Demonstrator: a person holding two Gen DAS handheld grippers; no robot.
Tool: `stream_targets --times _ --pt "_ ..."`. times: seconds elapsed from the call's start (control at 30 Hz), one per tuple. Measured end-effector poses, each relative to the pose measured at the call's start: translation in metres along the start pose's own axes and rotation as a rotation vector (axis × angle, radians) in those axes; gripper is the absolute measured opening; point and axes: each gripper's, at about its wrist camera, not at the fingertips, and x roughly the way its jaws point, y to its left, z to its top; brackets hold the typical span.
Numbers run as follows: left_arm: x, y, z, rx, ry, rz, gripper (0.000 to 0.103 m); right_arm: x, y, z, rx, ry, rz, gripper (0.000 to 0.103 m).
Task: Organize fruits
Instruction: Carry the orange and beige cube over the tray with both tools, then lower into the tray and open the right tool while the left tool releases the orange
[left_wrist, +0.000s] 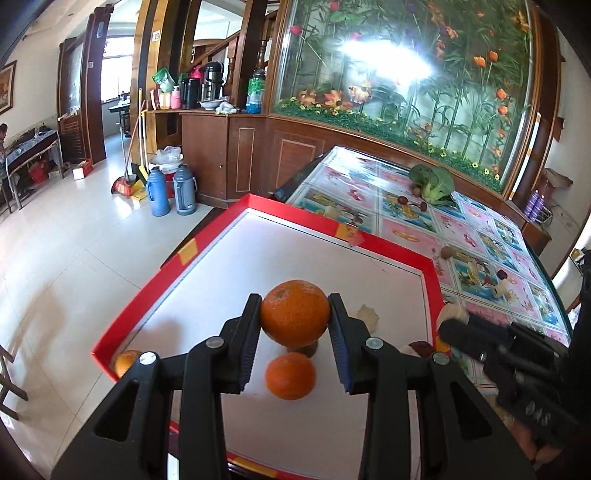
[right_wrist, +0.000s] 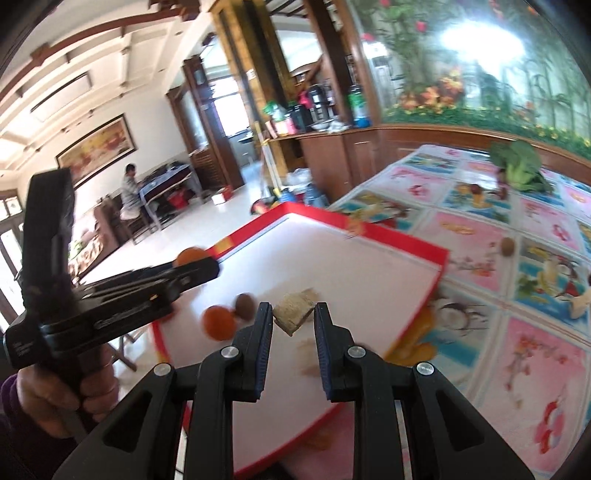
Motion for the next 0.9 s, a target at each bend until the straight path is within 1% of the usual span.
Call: stream_targets --times 0.07,0.17,0.37,0.5,0.77,0.9 --pt "-0.001 0.003 -0.001 0.006 -0.006 0.008 0.038 0.004 0.006 -0.003 -0.007 0.01 0.017 0.021" --pt "-0.001 0.008 -0.003 0.004 -0.008 0.025 0.038 0.01 0.011 -0.008 -0.025 0.024 0.02 0.021" --pt "0.006 0.02 -0.008 -0.005 0.012 0.065 0.038 0.017 0.012 -0.014 -0.019 0.042 0.021 0.021" --pt "0.008 0.022 -0.009 -0.006 0.02 0.076 0.038 0.019 0.01 -0.017 -0.016 0.046 0.013 0.021" --pt "0.011 0.024 -0.009 -0.002 0.029 0.085 0.038 0.02 0.011 -0.02 -0.01 0.057 0.026 0.021" --pt "0.014 0.03 -0.008 -0.011 0.031 0.104 0.038 0.022 0.012 -0.021 -0.013 0.06 0.035 0.021"
